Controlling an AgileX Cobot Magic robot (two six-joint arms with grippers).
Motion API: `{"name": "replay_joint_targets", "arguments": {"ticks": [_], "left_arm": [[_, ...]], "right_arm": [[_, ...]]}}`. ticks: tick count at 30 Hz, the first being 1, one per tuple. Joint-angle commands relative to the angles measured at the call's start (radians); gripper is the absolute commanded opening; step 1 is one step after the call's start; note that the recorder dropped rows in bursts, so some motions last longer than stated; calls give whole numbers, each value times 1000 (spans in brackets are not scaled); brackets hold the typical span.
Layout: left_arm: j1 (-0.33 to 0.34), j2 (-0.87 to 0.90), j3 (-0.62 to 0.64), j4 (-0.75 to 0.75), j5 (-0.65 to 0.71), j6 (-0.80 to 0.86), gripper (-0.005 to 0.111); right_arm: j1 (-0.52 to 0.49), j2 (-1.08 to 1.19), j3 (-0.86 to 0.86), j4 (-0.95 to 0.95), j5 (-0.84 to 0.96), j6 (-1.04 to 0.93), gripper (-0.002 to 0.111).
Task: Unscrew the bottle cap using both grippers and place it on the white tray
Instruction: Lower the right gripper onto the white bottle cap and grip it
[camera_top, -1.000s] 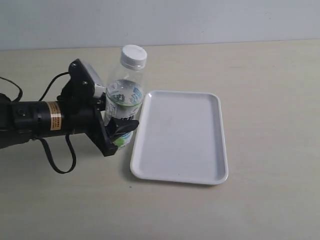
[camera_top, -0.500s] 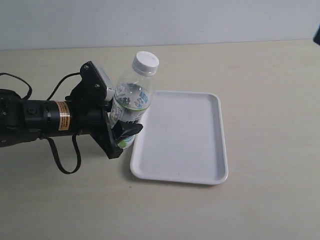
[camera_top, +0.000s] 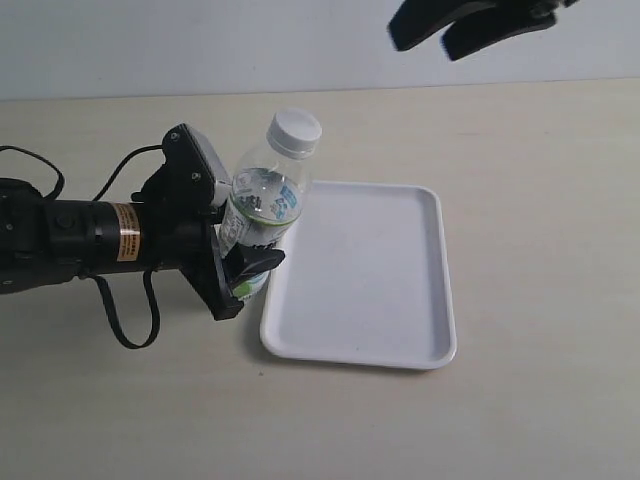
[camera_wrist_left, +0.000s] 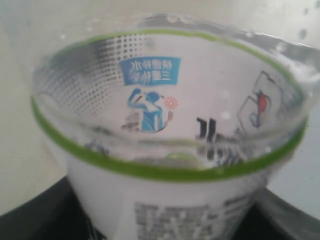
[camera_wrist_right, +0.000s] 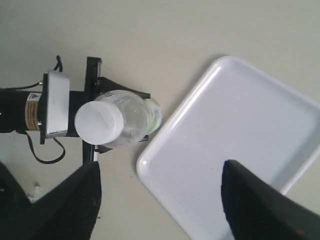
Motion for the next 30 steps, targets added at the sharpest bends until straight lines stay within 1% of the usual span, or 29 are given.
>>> {"name": "replay_joint_targets", "arguments": {"ticks": [1,3,6,9,13,21,30], "left_arm": [[-4,-18,-9,-5,-30,1,0],[-4,-18,-9,-5,-30,1,0],[-4,-18,-9,2,-29,1,0],[-4,-18,-9,2,-29,4,0],[-4,-18,-9,2,-37,4,0],[-4,-18,-9,16,-36,6,0],[-4,-18,-9,16,-34,-5,0]], "right_arm": [[133,94,-86,-47,12,23,65],[171,129,-110,-90,12,65,65],[241,182,-156,-142,12,78,65],[276,215,-184,-156,12,78,65],[276,239,-184,-156,12,76,65],[276,254,-184,-72,12,59,65],[276,262,-184,-100,12,56,64]]}}
